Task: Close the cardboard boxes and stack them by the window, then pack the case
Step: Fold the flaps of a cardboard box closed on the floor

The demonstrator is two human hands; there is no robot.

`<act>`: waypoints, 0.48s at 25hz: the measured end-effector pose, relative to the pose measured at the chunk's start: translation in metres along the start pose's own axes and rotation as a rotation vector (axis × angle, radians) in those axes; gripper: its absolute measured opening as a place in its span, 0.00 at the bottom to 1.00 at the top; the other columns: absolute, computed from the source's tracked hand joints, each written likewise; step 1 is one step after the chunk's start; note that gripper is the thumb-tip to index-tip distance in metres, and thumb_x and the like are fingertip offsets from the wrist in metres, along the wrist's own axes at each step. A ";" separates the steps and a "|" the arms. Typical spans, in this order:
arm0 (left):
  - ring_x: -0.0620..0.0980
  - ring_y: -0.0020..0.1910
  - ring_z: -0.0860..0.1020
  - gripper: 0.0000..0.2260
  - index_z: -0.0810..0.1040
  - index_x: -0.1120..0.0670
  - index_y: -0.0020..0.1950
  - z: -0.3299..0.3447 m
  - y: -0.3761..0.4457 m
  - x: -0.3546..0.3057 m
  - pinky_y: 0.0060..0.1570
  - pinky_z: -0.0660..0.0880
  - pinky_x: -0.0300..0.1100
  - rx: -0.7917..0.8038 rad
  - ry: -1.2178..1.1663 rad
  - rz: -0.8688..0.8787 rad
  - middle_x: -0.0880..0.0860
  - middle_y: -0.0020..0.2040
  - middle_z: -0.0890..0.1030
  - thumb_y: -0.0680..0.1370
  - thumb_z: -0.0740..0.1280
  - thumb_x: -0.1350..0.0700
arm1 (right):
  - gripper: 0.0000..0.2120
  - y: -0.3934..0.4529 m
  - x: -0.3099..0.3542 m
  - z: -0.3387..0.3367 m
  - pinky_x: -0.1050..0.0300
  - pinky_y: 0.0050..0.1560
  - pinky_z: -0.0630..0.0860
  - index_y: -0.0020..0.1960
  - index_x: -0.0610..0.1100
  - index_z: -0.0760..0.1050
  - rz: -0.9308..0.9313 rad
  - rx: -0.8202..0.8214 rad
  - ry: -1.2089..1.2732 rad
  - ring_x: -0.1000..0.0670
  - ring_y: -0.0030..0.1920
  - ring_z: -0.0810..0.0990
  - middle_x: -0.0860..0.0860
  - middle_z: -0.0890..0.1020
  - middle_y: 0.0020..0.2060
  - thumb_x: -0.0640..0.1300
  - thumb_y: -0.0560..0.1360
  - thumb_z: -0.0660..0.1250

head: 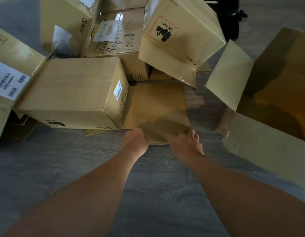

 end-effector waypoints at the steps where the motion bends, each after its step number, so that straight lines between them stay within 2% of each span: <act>1: 0.56 0.37 0.80 0.13 0.76 0.60 0.40 -0.004 0.001 0.001 0.31 0.73 0.44 -0.026 -0.046 -0.035 0.59 0.40 0.81 0.82 0.61 0.56 | 0.26 -0.002 0.000 -0.001 0.40 0.65 0.71 0.70 0.38 0.68 -0.004 -0.011 0.013 0.38 0.69 0.66 0.39 0.66 0.67 0.53 0.79 0.63; 3: 0.55 0.38 0.81 0.12 0.77 0.61 0.40 -0.010 0.002 0.003 0.30 0.74 0.44 -0.051 -0.089 -0.084 0.59 0.40 0.81 0.82 0.62 0.59 | 0.18 -0.002 -0.002 -0.006 0.42 0.61 0.73 0.62 0.39 0.76 0.001 -0.038 0.070 0.39 0.63 0.70 0.41 0.71 0.61 0.50 0.79 0.61; 6: 0.49 0.33 0.76 0.10 0.74 0.58 0.38 -0.014 -0.002 0.006 0.27 0.68 0.40 -0.043 -0.088 -0.118 0.56 0.38 0.79 0.79 0.65 0.62 | 0.14 -0.002 -0.008 -0.012 0.49 0.51 0.73 0.55 0.39 0.78 0.098 -0.085 0.229 0.39 0.59 0.72 0.43 0.76 0.54 0.49 0.80 0.61; 9: 0.53 0.34 0.76 0.09 0.73 0.60 0.37 -0.017 -0.005 0.014 0.30 0.69 0.42 -0.010 -0.160 -0.150 0.58 0.37 0.79 0.77 0.64 0.66 | 0.14 0.000 -0.013 -0.018 0.50 0.49 0.74 0.56 0.42 0.78 0.228 -0.100 0.357 0.39 0.57 0.76 0.43 0.80 0.51 0.51 0.81 0.63; 12: 0.50 0.32 0.75 0.08 0.70 0.58 0.38 -0.034 -0.012 0.017 0.26 0.66 0.39 -0.052 -0.191 -0.174 0.54 0.35 0.77 0.76 0.64 0.65 | 0.11 0.001 -0.003 -0.032 0.51 0.47 0.73 0.59 0.44 0.77 0.245 -0.106 0.380 0.42 0.53 0.74 0.42 0.79 0.53 0.48 0.81 0.61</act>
Point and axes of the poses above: each hand's wrist, its own y-axis towards the middle knuckle, its own z-axis out of the palm, x = y × z, the point moved 4 cm from there along y, towards the middle knuckle
